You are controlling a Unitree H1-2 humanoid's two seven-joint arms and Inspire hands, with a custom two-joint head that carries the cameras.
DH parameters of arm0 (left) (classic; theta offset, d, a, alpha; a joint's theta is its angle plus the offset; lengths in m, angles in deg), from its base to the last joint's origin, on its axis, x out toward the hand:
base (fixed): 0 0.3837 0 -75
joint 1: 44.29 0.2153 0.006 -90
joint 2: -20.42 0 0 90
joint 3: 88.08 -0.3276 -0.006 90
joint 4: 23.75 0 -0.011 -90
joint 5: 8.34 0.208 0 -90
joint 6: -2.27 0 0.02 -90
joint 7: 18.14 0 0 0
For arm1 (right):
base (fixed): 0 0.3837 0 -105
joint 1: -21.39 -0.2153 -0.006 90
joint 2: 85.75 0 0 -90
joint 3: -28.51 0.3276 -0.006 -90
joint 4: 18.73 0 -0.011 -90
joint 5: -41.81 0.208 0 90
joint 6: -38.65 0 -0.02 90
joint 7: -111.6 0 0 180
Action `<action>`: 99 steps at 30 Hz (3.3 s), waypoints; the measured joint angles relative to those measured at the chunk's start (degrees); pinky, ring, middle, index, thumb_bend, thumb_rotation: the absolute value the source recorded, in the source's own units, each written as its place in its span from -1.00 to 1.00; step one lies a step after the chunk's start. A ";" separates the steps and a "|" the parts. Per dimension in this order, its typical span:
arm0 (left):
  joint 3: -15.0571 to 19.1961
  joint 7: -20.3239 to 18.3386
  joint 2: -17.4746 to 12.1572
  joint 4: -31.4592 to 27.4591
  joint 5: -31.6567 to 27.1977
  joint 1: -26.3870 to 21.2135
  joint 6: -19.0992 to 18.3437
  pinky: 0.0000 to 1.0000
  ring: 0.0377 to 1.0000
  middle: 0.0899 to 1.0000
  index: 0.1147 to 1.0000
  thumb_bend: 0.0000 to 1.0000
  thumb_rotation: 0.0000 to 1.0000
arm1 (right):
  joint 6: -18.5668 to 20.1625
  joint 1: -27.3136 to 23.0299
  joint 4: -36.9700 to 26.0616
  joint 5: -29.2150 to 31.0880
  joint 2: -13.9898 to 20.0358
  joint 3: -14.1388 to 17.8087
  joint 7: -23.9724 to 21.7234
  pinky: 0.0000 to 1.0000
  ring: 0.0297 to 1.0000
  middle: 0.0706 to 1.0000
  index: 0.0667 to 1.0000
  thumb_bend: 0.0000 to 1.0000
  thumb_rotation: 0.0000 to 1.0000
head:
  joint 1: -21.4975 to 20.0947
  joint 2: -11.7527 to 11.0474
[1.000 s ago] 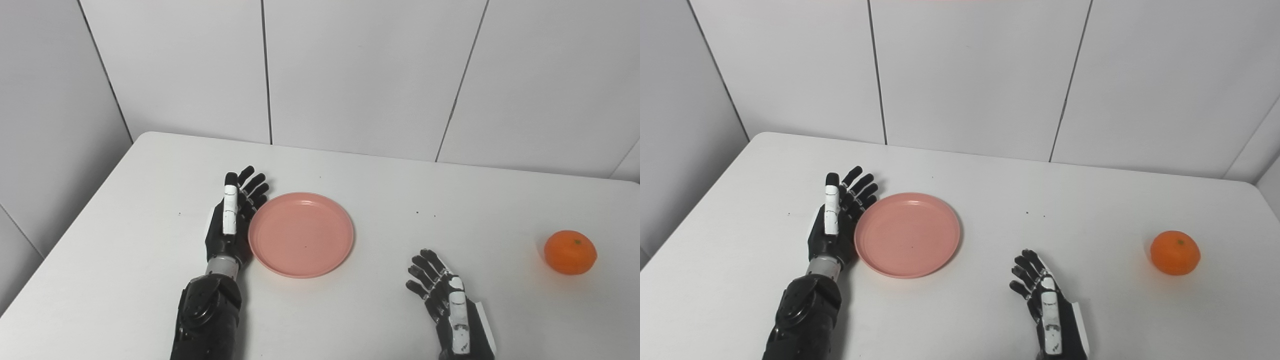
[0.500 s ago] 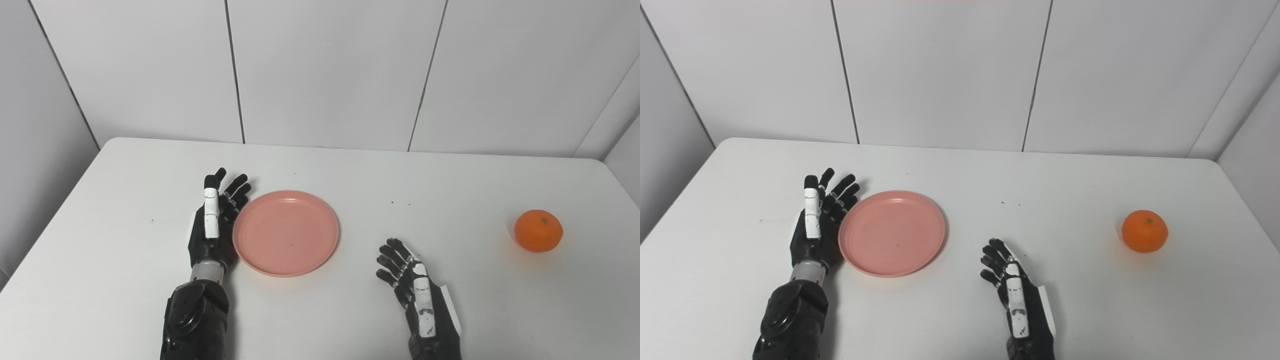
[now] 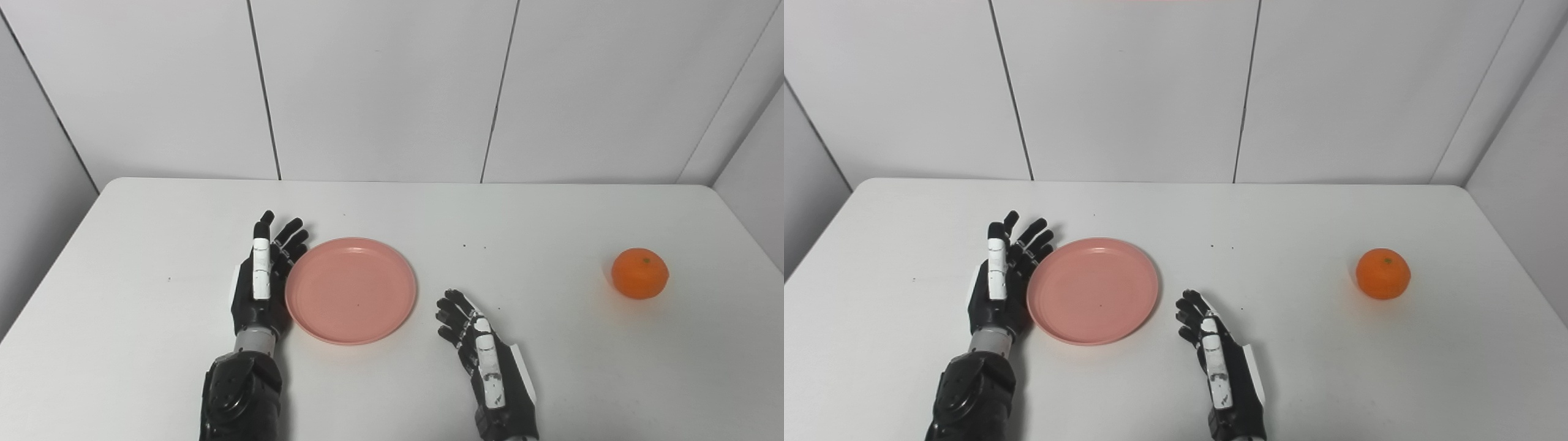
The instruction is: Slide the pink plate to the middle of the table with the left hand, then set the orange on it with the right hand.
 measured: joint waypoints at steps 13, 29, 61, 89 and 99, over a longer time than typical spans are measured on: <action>0.01 -0.09 0.51 0.19 0.91 -0.02 0.14 0.74 0.64 0.58 0.91 0.87 0.66 | -0.01 -0.17 0.23 -0.01 -0.02 0.09 -0.06 0.76 0.73 0.68 0.68 0.66 1.00 | -0.88 0.00; 1.17 -2.29 -0.43 2.41 -0.33 -1.20 0.77 0.83 0.68 0.62 0.95 0.89 0.65 | -5.08 -0.51 1.44 -4.97 -0.54 0.88 1.78 0.63 0.67 0.67 0.70 0.74 1.00 | -5.62 -1.58; 2.38 -5.91 -3.00 7.66 -3.12 -4.09 2.64 1.00 0.75 0.68 0.94 0.76 0.58 | -4.24 -10.48 -13.10 -25.41 7.50 10.21 4.13 0.53 0.63 0.61 0.53 0.64 1.00 | -13.88 -6.59; 2.76 -6.46 -3.24 7.90 -3.23 -4.31 2.62 0.93 0.68 0.54 0.96 0.73 0.64 | 5.64 -22.93 -7.51 -53.64 26.86 12.37 -3.06 0.67 0.62 0.59 0.45 0.72 1.00 | -14.24 -6.77; 2.54 -6.46 -3.10 8.00 -3.14 -4.36 2.63 0.98 0.68 0.52 0.99 0.74 0.63 | 6.42 -25.23 -1.90 -56.28 31.69 12.95 -3.06 0.42 0.51 0.52 0.43 0.68 1.00 | -13.62 -7.12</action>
